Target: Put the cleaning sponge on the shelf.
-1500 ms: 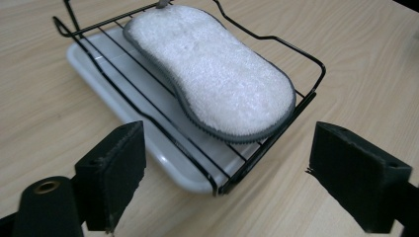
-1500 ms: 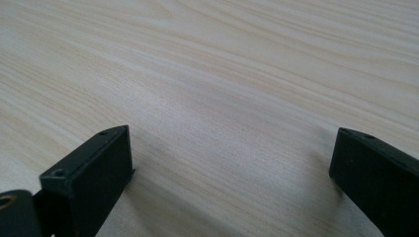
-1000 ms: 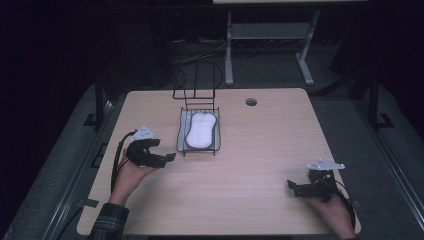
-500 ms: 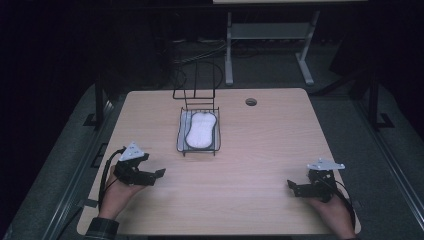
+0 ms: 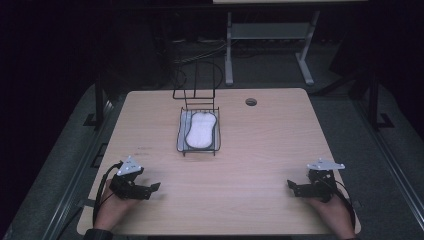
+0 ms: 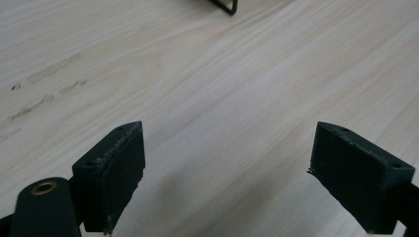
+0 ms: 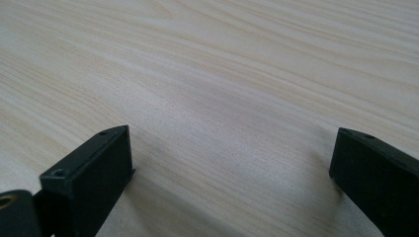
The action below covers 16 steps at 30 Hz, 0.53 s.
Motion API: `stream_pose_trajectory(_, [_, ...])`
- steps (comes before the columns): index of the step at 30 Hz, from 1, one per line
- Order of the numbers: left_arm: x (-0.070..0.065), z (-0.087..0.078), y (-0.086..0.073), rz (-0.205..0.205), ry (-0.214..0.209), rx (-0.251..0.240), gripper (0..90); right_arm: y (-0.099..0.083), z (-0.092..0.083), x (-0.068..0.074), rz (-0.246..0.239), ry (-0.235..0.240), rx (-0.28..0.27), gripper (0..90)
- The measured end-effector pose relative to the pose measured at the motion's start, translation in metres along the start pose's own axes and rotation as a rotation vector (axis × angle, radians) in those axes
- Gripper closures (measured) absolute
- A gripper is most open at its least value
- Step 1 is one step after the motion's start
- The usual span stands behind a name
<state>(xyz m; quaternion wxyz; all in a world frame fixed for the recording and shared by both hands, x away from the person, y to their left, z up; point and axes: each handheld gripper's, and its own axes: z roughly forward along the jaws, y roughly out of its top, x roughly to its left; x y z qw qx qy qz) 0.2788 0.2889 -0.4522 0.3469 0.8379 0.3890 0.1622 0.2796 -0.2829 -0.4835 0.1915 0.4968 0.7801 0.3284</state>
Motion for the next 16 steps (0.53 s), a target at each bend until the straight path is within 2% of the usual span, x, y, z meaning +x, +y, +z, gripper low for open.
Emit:
stream_pose_trajectory(2, [0.000, 0.001, -0.004, 0.009, 0.009, 0.011, 12.9, 0.000, 0.000, 0.000, 0.000, 0.000, 0.000, 2.4])
stream_pose_trajectory(12, [0.002, 0.007, -0.013, 0.004, 0.008, 0.044, 12.9, 0.000, 0.000, 0.000, 0.000, 0.000, 0.000, 2.4])
stream_pose_trajectory(16, [0.003, 0.009, -0.015, 0.005, 0.006, 0.036, 12.9, 0.000, 0.000, 0.000, 0.000, 0.000, 0.000, 2.4])
